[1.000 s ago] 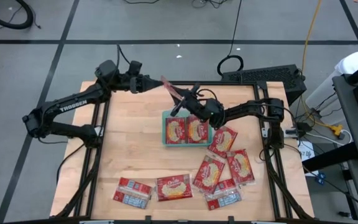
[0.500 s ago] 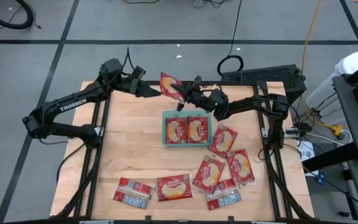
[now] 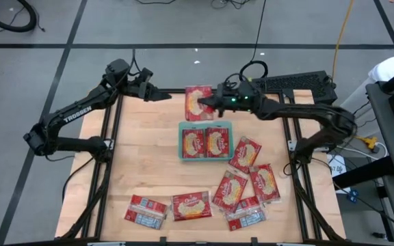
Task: Sort popcorn bags into baskets
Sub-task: Put the red popcorn bag into the green bin
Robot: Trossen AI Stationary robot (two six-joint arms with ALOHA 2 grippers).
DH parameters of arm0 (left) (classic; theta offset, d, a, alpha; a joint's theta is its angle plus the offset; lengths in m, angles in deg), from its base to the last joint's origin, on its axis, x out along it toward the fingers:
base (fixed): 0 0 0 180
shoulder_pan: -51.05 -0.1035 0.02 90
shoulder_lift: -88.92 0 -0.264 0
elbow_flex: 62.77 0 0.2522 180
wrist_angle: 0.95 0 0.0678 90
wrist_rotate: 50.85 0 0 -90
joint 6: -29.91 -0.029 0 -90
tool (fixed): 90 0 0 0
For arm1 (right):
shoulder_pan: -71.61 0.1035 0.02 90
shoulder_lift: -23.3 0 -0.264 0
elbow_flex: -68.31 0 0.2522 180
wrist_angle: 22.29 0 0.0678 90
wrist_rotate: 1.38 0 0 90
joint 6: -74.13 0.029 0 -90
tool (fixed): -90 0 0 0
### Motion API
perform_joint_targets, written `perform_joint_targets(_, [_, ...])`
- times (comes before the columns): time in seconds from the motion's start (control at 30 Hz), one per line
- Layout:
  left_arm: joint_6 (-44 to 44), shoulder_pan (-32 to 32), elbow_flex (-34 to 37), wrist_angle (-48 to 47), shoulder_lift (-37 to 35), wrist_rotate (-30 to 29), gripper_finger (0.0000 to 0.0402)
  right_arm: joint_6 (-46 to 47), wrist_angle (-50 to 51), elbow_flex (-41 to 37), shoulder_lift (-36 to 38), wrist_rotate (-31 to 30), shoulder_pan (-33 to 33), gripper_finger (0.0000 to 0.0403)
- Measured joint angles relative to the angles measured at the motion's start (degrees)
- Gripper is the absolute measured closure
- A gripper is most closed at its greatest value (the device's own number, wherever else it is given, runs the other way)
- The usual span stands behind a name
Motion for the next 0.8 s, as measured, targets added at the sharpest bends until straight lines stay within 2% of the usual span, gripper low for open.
perform_joint_targets(0.13, [-2.15,0.23,0.00,0.02,-0.02,-1.36,0.0171,-3.15,12.86,0.02,6.05,-0.57,1.01,0.0393])
perform_joint_targets(0.33, [-4.50,2.89,0.00,-0.42,0.00,-2.84,0.0162,-5.61,24.21,0.04,12.25,-8.08,4.77,0.0393])
perform_joint_targets(0.43, [-3.69,5.31,0.00,-2.01,0.00,-5.61,0.0151,-5.30,26.23,0.03,13.13,-11.02,7.22,0.0393])
perform_joint_targets(0.57, [-1.99,8.84,0.00,-6.32,0.05,-11.27,0.0143,-3.62,25.88,0.04,13.31,-10.92,10.34,0.0391])
perform_joint_targets(0.8, [0.01,15.07,0.00,-4.64,0.07,-17.42,0.0161,-0.18,25.91,0.04,13.25,-13.66,14.22,0.0389])
